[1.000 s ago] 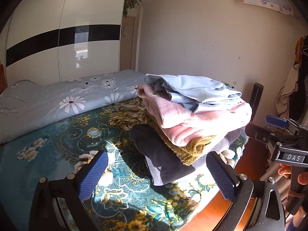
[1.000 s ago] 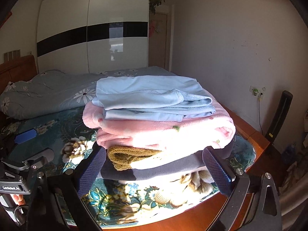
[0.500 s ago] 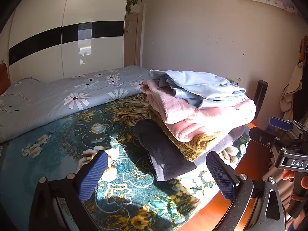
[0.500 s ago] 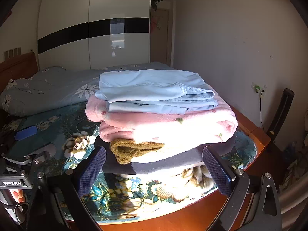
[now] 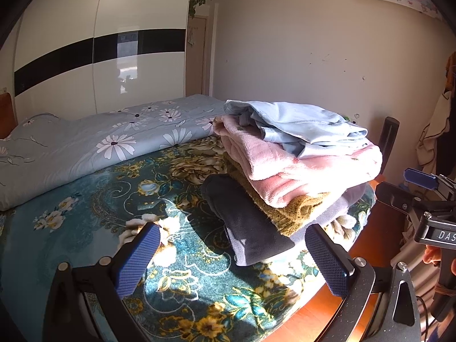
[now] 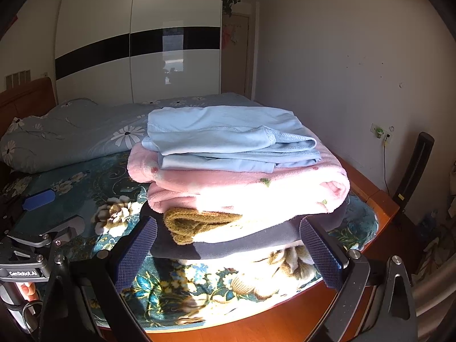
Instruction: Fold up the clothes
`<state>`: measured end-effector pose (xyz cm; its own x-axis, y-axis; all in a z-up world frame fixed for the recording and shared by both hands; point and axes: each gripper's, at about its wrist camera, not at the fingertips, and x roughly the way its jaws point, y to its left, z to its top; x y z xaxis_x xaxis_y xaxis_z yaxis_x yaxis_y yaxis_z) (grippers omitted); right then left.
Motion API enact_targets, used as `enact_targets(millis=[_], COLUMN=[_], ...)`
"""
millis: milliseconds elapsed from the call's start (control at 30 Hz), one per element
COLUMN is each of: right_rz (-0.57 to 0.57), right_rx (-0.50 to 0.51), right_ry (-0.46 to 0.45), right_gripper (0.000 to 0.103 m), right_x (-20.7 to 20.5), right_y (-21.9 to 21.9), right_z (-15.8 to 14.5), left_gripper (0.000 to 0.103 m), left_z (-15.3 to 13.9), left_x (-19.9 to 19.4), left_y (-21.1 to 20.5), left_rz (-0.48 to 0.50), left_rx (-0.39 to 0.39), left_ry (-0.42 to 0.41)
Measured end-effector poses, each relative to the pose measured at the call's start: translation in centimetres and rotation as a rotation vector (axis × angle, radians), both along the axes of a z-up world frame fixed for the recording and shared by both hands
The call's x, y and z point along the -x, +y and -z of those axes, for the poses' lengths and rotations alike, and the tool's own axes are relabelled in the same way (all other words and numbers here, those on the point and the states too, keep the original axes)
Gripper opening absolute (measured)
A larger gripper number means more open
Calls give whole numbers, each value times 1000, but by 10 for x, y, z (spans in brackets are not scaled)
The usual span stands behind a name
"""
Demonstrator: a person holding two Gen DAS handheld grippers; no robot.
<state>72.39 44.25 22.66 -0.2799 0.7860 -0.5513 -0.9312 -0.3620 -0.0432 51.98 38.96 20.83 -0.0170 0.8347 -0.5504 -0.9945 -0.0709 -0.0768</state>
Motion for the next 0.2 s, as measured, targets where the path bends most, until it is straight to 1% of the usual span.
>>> enact_targets(millis=[200], right_rz=[2], right_rx=[5], right_ry=[2], right_gripper=[101], right_x=[-1], right_y=[0], right_z=[1], left_gripper=[103], left_z=[-1], left_x=[1], left_y=[-1], left_rz=[-22], left_rx=[-5], left_ry=[6])
